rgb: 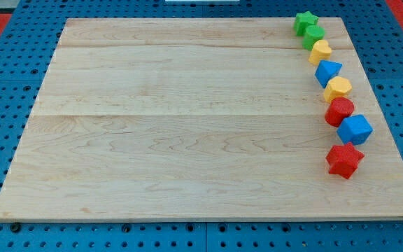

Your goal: Push the red star slightly left upwards

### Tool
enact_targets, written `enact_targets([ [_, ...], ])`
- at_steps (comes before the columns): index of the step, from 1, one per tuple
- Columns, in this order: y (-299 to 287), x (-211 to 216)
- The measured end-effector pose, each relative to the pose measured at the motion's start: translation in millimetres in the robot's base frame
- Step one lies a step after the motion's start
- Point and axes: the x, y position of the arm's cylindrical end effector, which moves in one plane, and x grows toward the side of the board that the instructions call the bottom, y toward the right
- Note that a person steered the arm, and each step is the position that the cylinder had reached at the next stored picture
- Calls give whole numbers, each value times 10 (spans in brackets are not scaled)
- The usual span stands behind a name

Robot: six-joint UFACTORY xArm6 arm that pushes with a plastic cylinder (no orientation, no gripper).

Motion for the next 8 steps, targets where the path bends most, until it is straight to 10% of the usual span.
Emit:
enact_targets([
  [8,-828,-18],
])
